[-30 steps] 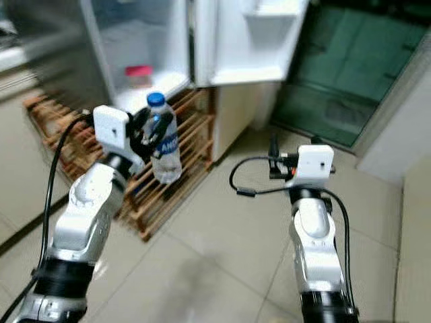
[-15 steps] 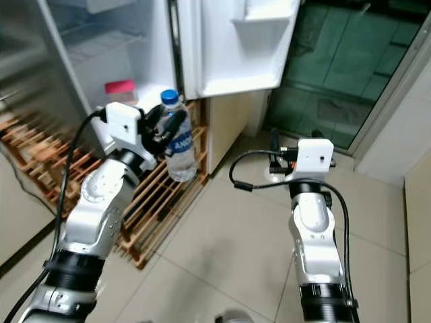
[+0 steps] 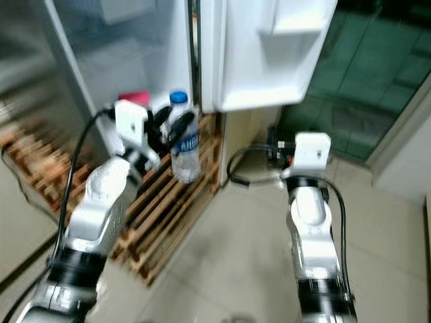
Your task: Restocking fridge
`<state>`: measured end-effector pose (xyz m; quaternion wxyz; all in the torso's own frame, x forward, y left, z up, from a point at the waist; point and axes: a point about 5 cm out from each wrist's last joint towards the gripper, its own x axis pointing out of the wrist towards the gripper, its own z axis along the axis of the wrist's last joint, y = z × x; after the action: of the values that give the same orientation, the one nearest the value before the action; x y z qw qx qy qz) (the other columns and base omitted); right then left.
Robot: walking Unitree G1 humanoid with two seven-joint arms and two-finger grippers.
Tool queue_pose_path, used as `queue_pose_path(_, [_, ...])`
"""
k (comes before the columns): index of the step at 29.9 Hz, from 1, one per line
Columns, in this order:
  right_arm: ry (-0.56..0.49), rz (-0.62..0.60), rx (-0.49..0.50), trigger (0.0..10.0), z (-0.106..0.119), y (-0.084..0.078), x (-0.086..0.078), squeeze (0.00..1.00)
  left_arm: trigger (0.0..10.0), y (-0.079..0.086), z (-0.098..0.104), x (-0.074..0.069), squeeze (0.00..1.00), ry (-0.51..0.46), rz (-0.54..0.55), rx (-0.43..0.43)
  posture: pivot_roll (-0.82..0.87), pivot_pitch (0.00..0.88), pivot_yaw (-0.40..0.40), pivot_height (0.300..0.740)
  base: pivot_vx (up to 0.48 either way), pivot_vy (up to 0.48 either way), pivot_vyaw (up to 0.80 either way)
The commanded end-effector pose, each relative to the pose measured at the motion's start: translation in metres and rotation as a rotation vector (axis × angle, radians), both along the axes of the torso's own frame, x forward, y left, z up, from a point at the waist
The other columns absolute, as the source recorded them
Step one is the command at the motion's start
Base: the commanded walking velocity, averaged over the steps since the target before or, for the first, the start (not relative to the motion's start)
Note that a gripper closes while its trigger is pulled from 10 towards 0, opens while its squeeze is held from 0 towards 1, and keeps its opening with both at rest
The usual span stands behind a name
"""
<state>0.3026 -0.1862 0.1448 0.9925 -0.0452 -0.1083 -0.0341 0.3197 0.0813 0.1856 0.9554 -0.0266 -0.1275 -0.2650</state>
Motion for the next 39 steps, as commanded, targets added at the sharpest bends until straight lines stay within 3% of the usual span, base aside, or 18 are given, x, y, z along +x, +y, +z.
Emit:
queue_pose_path(1, [-0.015,-0.028,-0.003,10.0,0.005,-0.009,0.002,0.00,10.0,-0.006,0.011,-0.001,0.00,-0.047,-0.019,-0.005,-0.11,0.000,-0.024,0.711,0.480,0.000,0.00])
queue_pose_path(10, [-0.020,-0.033,-0.008,10.0,0.005,-0.011,0.000,0.00,10.0,-0.008,0.008,0.003,0.00,-0.043,0.008,0.017,-0.12,0.000,-0.012,0.711,0.229,-0.117,0.00])
queue_pose_path(12, [-0.021,-0.034,-0.007,10.0,0.004,-0.010,0.000,0.00,10.0,-0.009,0.007,0.004,0.00,-0.048,0.013,0.066,-0.13,0.000,-0.005,0.711,0.000,-0.456,0.00])
queue_pose_path(39, [-0.020,-0.034,-0.010,10.0,0.002,-0.008,-0.003,0.00,10.0,-0.011,0.003,0.010,0.00,-0.036,0.038,0.094,-0.14,0.000,0.006,0.711,0.188,-0.414,0.00])
